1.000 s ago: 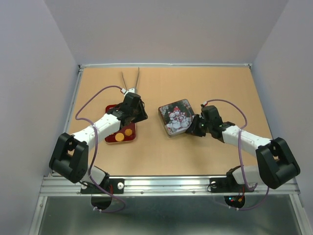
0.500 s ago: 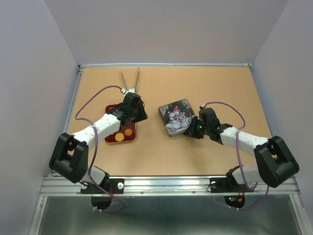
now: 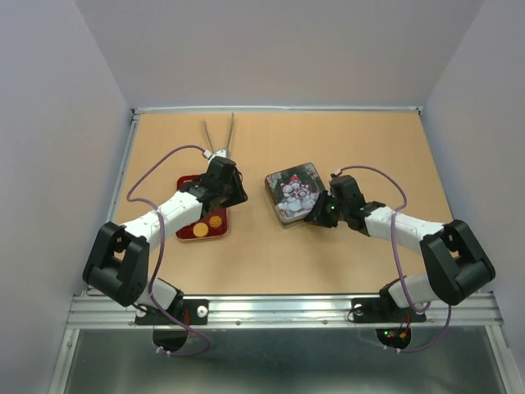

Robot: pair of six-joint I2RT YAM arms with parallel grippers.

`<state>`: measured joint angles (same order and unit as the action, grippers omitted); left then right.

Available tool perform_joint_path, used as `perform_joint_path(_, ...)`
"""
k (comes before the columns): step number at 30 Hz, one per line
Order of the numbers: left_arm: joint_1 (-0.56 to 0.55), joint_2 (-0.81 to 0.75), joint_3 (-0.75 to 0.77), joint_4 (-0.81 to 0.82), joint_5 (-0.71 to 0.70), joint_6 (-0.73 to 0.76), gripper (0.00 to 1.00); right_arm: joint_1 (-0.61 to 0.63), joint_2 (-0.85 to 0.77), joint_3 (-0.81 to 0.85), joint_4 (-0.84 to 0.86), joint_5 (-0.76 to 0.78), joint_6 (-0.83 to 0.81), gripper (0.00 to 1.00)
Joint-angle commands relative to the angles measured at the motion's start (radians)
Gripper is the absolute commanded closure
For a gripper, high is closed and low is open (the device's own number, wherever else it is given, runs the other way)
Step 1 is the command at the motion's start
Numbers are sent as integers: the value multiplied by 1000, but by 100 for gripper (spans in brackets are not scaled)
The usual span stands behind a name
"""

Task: Pack the cookies

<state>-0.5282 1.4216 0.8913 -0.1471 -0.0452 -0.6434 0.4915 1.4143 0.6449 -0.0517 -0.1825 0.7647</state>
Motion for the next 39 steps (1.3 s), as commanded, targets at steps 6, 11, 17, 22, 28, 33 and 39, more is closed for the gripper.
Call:
perform_joint_path(6, 4, 16, 6, 43, 28, 10, 56, 5, -14, 99, 42, 9, -7, 77)
perform_joint_path(11, -1, 45, 99, 55, 41, 34, 57, 5, -9, 102, 43, 5, -10, 77)
perform_joint_path(17, -38, 180, 302, 66, 76, 86, 56, 5, -5, 102, 42, 6, -11, 77)
perform_joint_path(22, -58, 331, 478, 43, 80, 106, 56, 4, 2, 105, 42, 3, -10, 77)
perform_joint_path(28, -78, 505, 705, -3, 85, 142, 56, 4, 12, 113, 44, 0, -11, 77)
perform_joint_path(33, -79, 583, 664, -17, 82, 120, 57, 4, 8, 110, 42, 8, -15, 77)
perform_joint_path(39, -79, 588, 577, 35, 90, 108, 59, 5, 23, 107, 42, 5, -13, 77)
